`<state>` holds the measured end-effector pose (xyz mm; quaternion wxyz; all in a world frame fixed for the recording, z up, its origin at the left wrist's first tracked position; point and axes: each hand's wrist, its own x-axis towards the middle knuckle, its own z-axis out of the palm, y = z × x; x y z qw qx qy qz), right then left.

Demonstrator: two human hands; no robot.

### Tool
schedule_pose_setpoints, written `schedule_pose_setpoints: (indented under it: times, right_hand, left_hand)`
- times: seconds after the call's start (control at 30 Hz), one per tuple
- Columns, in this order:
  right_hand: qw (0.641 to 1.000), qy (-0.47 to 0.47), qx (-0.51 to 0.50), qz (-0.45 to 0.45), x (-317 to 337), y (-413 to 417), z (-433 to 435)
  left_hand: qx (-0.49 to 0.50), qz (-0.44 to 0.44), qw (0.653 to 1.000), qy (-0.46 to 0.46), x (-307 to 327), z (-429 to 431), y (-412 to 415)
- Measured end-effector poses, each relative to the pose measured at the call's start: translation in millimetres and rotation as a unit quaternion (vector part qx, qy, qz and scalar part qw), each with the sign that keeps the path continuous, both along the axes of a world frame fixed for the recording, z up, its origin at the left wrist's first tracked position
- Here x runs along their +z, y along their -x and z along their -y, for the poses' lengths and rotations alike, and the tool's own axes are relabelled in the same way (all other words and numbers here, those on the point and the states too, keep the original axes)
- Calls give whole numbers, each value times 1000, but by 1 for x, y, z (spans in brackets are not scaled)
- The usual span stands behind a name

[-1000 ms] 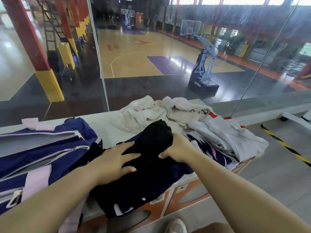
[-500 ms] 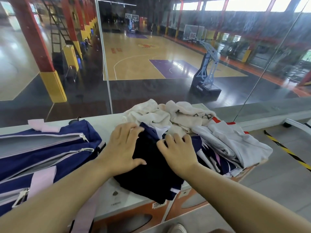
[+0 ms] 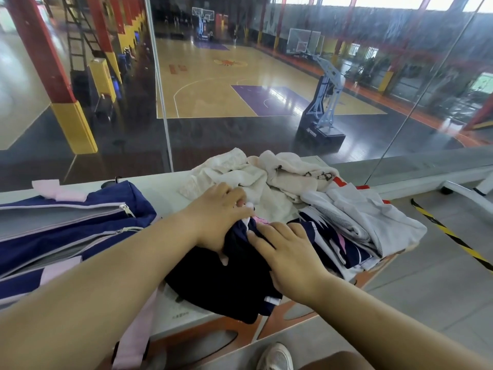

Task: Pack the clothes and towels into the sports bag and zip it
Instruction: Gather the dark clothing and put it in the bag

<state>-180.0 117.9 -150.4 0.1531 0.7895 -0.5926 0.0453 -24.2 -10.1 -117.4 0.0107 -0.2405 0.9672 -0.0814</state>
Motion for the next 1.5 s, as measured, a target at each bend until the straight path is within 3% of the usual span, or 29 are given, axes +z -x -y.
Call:
schedule_pose_setpoints:
  times: [0.17,0.33,0.43,0.67,0.83,1.13,1.5]
  right_hand:
    - [988,-74,-58,124,13,-10,-15]
    - [985,-150,-75,51,6,-27,-28]
    - [986,-135,-98,-5,-14,-32,-30]
    - [990,-77,-115,13,-29,-33,-18]
    - [995,-42,-80,48,-13,-15,-9]
    - [980,-136,-82,120,36,-2,21]
    - [985,-64,-157,21,-11,-25,18]
  left_hand:
    - [-13,-86,995,-58,-15,-2,-18]
    - [-1,-130,990,-53,-39,-23,-40]
    - [14,-72,995,-67,-46,-41,-52]
    - [71,40,996,-36,-53,-64,-53]
    - [78,1,997,-24,-59,-66,-46]
    - [127,-90,979,-129,-34,-48,-30]
    - [101,-115,982,-108,-32,-23,-16]
